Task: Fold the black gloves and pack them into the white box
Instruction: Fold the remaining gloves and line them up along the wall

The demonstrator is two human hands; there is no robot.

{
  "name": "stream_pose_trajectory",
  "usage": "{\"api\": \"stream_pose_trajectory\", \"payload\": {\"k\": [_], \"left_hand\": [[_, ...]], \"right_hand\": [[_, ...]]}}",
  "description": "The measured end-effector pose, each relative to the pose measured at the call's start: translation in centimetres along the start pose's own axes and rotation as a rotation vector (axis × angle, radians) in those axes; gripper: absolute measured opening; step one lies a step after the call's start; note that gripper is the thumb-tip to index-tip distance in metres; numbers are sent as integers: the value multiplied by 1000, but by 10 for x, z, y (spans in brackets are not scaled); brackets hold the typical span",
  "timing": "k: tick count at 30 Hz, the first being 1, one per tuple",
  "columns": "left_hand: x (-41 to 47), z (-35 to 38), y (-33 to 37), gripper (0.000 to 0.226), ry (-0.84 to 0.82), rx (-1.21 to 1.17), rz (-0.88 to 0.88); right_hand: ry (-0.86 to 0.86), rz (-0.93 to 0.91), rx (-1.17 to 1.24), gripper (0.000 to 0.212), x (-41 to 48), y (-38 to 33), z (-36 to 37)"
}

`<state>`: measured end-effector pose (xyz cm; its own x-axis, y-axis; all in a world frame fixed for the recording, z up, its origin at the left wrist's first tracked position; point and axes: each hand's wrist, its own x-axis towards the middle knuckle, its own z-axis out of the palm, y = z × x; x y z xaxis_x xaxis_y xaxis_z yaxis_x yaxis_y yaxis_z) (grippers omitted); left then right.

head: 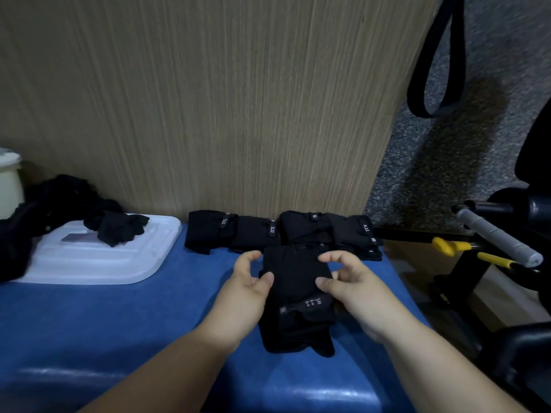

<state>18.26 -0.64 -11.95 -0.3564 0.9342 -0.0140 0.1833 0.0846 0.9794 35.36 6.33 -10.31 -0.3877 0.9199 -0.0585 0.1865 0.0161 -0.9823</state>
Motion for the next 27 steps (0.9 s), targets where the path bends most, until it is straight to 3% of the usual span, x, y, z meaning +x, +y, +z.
{"api": "stream_pose_trajectory", "payload": {"k": [4, 10, 14, 16, 20, 27], "left_hand": [[2, 0, -10, 48, 21, 344, 88], [0, 1, -16, 51, 86, 781, 263], [7, -6, -17, 42, 33, 727, 546], [11, -9, -18, 44, -94, 716, 632], [14, -12, -25, 62, -319, 870, 593], [10, -15, -25, 56, -479, 1088, 388]], "right_hand": [[-21, -4, -268, 19, -2, 6, 1], [-27, -21, -475, 17, 1, 13, -4], [112, -353, -504, 22, 7, 12, -11], [45, -471, -515, 15, 10, 11, -13], [-223, -417, -628, 27, 12, 23, -11], [-505, -257, -1101, 51, 9, 30, -14]]}}
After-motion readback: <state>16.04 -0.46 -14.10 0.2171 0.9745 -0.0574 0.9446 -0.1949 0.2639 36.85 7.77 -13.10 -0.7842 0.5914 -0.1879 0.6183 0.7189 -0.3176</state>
